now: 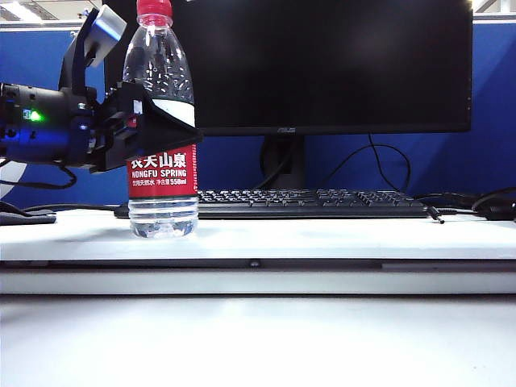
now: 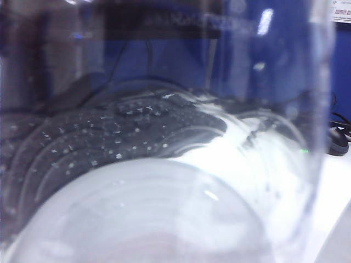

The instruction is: Unscrew the cap from the plastic bottle on the table.

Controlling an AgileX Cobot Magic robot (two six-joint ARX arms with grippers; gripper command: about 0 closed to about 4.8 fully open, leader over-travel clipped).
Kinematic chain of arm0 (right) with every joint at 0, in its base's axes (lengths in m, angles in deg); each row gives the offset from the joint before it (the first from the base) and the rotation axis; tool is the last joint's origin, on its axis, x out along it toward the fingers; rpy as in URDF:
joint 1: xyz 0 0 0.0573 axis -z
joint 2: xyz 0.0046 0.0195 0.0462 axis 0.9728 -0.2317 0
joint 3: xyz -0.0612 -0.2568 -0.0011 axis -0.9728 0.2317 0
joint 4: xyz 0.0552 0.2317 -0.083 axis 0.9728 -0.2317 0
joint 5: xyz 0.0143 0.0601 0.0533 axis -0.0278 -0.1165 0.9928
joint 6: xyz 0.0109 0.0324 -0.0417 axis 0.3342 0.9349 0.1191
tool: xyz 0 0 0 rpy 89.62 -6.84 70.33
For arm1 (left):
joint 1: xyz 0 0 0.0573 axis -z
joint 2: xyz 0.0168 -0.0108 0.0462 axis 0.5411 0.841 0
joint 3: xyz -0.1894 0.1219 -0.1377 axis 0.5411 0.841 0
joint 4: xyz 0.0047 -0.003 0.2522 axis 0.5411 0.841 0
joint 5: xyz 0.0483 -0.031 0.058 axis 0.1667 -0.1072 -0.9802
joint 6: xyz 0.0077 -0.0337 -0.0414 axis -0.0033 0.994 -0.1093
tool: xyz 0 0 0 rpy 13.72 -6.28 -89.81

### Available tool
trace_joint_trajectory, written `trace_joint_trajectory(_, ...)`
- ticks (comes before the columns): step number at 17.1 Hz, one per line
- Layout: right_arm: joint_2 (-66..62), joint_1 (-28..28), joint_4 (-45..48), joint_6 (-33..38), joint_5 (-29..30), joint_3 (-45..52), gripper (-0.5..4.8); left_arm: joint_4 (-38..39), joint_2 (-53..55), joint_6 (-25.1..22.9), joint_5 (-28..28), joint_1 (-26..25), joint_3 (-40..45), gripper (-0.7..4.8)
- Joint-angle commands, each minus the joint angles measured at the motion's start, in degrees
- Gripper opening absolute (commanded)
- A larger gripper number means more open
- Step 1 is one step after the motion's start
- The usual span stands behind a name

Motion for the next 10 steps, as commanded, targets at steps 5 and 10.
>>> trace_joint_trajectory(5, -0.96, 0.07, 1.09, 0.24, -0.15, -0.33, 2.51, 3.98, 0.50, 0.00, 0.24, 0.04, 0.04, 3.26)
trace_joint_trajectory(10, -1.09, 1.29, 2.75, 0.44, -0.09, -0.33, 2.51, 3.98, 0.50, 0.00, 0.24, 0.04, 0.04, 3.26)
